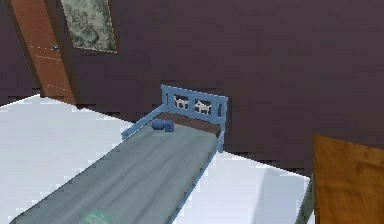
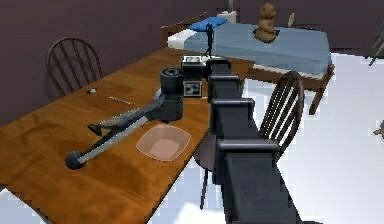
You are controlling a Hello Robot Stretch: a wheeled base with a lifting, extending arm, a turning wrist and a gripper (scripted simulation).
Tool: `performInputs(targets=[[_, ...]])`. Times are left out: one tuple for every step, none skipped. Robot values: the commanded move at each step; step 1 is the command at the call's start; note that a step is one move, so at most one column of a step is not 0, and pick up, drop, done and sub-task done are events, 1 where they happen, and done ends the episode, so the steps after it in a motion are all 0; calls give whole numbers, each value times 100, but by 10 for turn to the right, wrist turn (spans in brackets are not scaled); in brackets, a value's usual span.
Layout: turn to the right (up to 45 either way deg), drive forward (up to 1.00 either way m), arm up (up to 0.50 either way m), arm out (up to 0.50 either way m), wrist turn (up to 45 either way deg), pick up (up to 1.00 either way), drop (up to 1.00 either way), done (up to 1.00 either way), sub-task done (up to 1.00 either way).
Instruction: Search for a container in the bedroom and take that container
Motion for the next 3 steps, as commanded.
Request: performInputs(targets=[[0, 0, 0, 0, 450, 0, 0, 0, 0], [0, 0, 0, 0, 270, 0, 0, 0, 0], [0, 0, -26, 0, 0, 0, 0, 0, 0]])
